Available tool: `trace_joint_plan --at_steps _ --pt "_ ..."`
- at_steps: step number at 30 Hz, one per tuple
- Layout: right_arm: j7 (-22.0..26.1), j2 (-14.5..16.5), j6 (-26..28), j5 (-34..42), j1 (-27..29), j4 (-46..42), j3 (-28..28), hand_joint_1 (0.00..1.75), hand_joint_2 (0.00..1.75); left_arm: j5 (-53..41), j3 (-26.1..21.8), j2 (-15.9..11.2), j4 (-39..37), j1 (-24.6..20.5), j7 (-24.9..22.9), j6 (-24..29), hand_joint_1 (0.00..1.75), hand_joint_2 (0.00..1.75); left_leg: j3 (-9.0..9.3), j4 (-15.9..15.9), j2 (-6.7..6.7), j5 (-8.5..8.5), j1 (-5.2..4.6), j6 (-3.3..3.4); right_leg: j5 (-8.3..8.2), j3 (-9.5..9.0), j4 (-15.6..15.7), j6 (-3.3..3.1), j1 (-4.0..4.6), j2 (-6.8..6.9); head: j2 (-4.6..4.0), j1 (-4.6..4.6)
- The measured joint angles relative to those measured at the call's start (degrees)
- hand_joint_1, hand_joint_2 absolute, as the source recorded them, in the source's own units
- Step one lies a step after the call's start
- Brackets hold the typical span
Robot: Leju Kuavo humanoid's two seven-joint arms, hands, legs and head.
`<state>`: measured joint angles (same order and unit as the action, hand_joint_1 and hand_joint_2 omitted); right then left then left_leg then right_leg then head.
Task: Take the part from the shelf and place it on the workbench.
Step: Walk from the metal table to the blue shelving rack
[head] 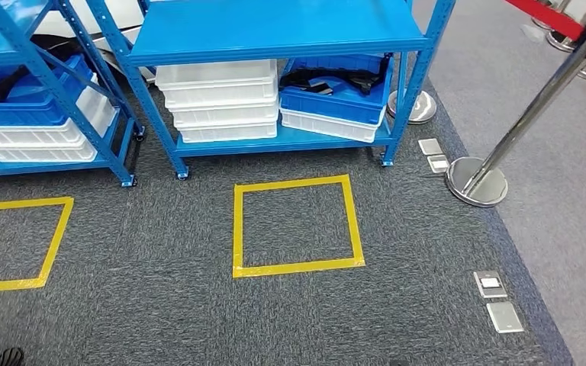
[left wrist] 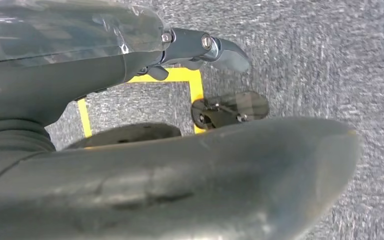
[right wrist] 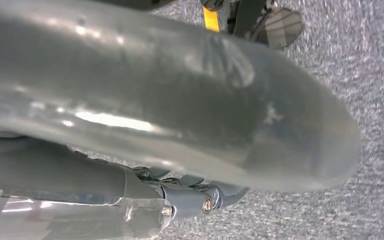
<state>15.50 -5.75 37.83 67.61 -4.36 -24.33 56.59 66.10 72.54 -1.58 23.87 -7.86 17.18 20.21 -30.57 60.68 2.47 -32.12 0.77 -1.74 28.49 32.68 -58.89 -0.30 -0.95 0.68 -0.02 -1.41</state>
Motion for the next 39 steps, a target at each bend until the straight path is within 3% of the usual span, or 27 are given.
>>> trace_joint_plan --at_steps 3,4,5,6,8,10,14,16,18,20,22,23,24,25,27,29,32,34,35,37,38,39 --pt "-0.11 -0.03 0.16 -0.05 -0.16 0.04 0.11 0.0 0.0 0.0 0.0 0.01 0.0 0.11 0.0 -0.11 0.0 0.0 -4.7 10.37 -1.68 -5.21 0.09 -0.41 -0.06 0.03 0.04 -0.54 0.06 -0.62 0.0 0.9" --pt "-0.21 -0.03 0.22 -0.07 -0.15 0.04 0.18 0.0 0.0 0.0 0.0 0.01 0.0 0.18 -0.01 -0.13 0.0 0.0 -6.07 13.06 -1.8 -5.87 0.07 -0.39 -0.03 0.0 0.02 -0.59 0.14 -0.89 0.0 1.04" --pt "-0.3 -0.02 0.27 -0.09 -0.14 0.04 0.25 0.0 0.0 -0.01 0.0 0.01 0.0 0.23 -0.01 -0.14 0.0 0.0 -6.6 13.81 -1.85 -5.39 0.04 -0.27 0.0 -0.06 0.01 -0.62 0.19 -1.17 0.0 1.15" --pt "-0.38 -0.02 0.32 -0.13 -0.14 0.04 0.31 0.0 0.0 -0.01 0.0 0.0 0.0 0.25 -0.02 -0.14 0.0 0.0 -6.09 12.28 -1.89 -3.8 -0.02 -0.05 0.03 -0.18 -0.01 -0.62 0.23 -1.44 0.0 1.23" --pt "-0.45 -0.01 0.37 -0.29 -0.18 0.04 0.4 0.0 0.0 -0.04 0.0 -0.03 0.0 0.22 -0.02 -0.14 0.0 0.0 -3.08 4.79 -2.29 0.57 -0.2 0.69 0.14 -0.43 -0.02 -0.48 0.27 -1.9 0.0 1.37" --pt "-0.56 0.01 0.39 -0.4 -0.26 0.04 0.58 0.0 0.0 -0.07 0.0 -0.07 0.0 0.17 -0.02 -0.14 0.0 0.0 -0.91 -0.97 -2.82 2.72 -0.43 1.26 0.27 -0.39 -0.14 -0.13 0.37 -2.24 0.0 1.45" --pt "-0.69 -0.01 0.43 -0.43 -0.22 0.07 0.96 0.0 0.0 -0.1 0.02 -0.11 0.0 0.24 -0.02 -0.14 0.0 0.0 -0.57 -2.27 -2.91 2.63 -0.65 1.21 0.62 -0.36 -0.08 0.0 0.37 -2.44 0.0 1.43" --pt "-0.7 0.09 0.46 -0.44 -0.23 0.07 1.07 0.0 0.0 -0.11 0.02 -0.2 0.0 0.2 -0.02 -0.13 0.0 0.0 -0.51 -2.27 -2.92 2.6 -0.87 1.86 0.31 -0.61 0.41 0.9 0.13 -2.5 0.0 1.43" --pt "-0.7 0.09 0.54 -0.45 -0.26 0.07 1.12 0.0 0.0 -0.13 0.02 -0.22 0.0 0.11 -0.01 -0.12 0.0 0.0 -0.08 -3.0 -2.66 2.89 -0.5 2.53 0.9 -0.51 -0.4 1.48 0.09 -2.22 0.0 1.33" --pt "-0.73 0.04 0.58 -0.45 -0.3 0.07 1.17 0.0 0.0 -0.14 0.02 -0.21 0.0 0.14 0.0 -0.12 0.0 0.0 0.39 -3.6 -2.25 3.07 -0.16 2.97 3.5 1.68 -5.17 1.8 0.04 -1.66 0.0 0.81" --pt "-0.81 0.04 0.6 -0.45 -0.25 0.07 1.24 0.0 0.0 -0.13 0.02 -0.21 0.0 0.2 0.0 -0.12 0.0 0.0 0.56 -3.64 -1.95 2.89 -0.12 3.14 6.55 5.75 -12.69 2.13 -0.09 -1.36 0.0 0.23" --pt "-0.86 0.04 0.61 -0.44 -0.16 0.07 1.27 0.0 0.0 -0.13 0.02 -0.21 0.0 0.23 0.0 -0.12 0.0 0.0 0.68 -3.62 -1.86 2.74 -0.11 3.13 6.92 7.23 -15.1 2.26 -0.21 -1.3 0.0 0.06" --pt "-0.89 0.04 0.62 -0.44 -0.07 0.07 1.29 0.0 0.0 -0.13 0.02 -0.21 0.0 0.25 0.0 -0.12 0.0 0.0 0.88 -3.59 -1.82 2.53 -0.05 3.01 6.17 7.74 -15.55 2.36 -0.32 -1.25 0.0 -0.08" --pt "-0.91 0.03 0.63 -0.45 -0.01 0.07 1.31 0.0 0.0 -0.14 0.02 -0.21 0.0 0.27 0.0 -0.12 0.0 0.0 1.18 -3.53 -1.81 2.26 0.06 2.81 4.33 7.08 -13.67 2.45 -0.43 -1.18 0.0 -0.21" --pt "-0.95 0.03 0.66 -0.45 -0.01 0.07 1.33 0.0 0.0 -0.14 0.02 -0.23 0.0 0.27 0.0 -0.12 0.0 0.0 1.86 -3.26 -1.82 1.48 0.24 2.09 0.21 3.76 -6.18 2.64 -0.55 -0.79 0.0 -0.62" --pt "-1.0 0.07 0.69 -0.46 -0.12 0.07 1.38 0.0 0.0 -0.15 0.02 -0.26 0.0 0.21 0.0 -0.12 0.0 0.0 2.16 -2.91 -1.82 0.77 0.1 1.23 -0.93 1.65 -1.46 2.22 -0.43 -0.53 0.0 -1.0" --pt "-1.06 0.09 0.72 -0.45 0.02 0.07 1.45 0.0 0.0 -0.15 0.03 -0.28 0.01 0.16 0.0 -0.11 0.0 0.0 2.58 -3.06 -1.81 0.29 0.05 0.28 -0.15 1.34 -0.9 0.89 -0.19 -0.67 0.0 -0.55" --pt "-1.07 0.08 0.75 -0.46 0.04 0.07 1.48 0.0 0.0 -0.16 0.04 -0.28 0.02 0.1 0.0 -0.1 0.0 0.0 1.94 -0.83 -1.88 -1.09 0.2 -0.24 0.13 0.89 -0.71 0.05 -0.23 -0.7 0.0 -0.08" --pt "-1.07 0.08 0.79 -0.48 -0.01 0.08 1.48 0.0 0.0 -0.17 0.04 -0.28 0.02 0.1 0.0 -0.07 0.0 0.0 0.59 2.1 -1.92 -2.46 0.24 -0.42 0.31 0.59 -0.64 -0.33 -0.22 -0.7 0.0 0.28" --pt "-1.08 0.07 0.85 -0.47 -0.07 0.09 1.49 0.0 0.0 -0.16 0.04 -0.28 0.02 0.2 0.0 0.04 0.0 0.0 -3.89 10.15 -1.95 -5.29 0.21 -0.48 0.79 0.07 -0.64 -0.86 0.07 -0.74 0.0 1.04" --pt "-1.09 0.08 0.85 -0.45 -0.05 0.09 1.49 0.0 0.0 -0.16 0.05 -0.28 0.02 0.29 0.0 0.11 0.0 0.0 -5.95 13.22 -1.96 -5.77 0.15 -0.39 1.04 -0.25 -0.65 -1.0 0.24 -0.82 0.0 1.26" --pt "-1.1 0.09 0.85 -0.44 -0.01 0.09 1.51 0.0 0.0 -0.15 0.05 -0.28 0.02 0.37 0.0 0.16 0.0 0.0 -7.19 14.37 -1.97 -5.09 0.02 -0.15 1.32 -0.62 -0.65 -1.06 0.41 -0.94 0.0 1.38"
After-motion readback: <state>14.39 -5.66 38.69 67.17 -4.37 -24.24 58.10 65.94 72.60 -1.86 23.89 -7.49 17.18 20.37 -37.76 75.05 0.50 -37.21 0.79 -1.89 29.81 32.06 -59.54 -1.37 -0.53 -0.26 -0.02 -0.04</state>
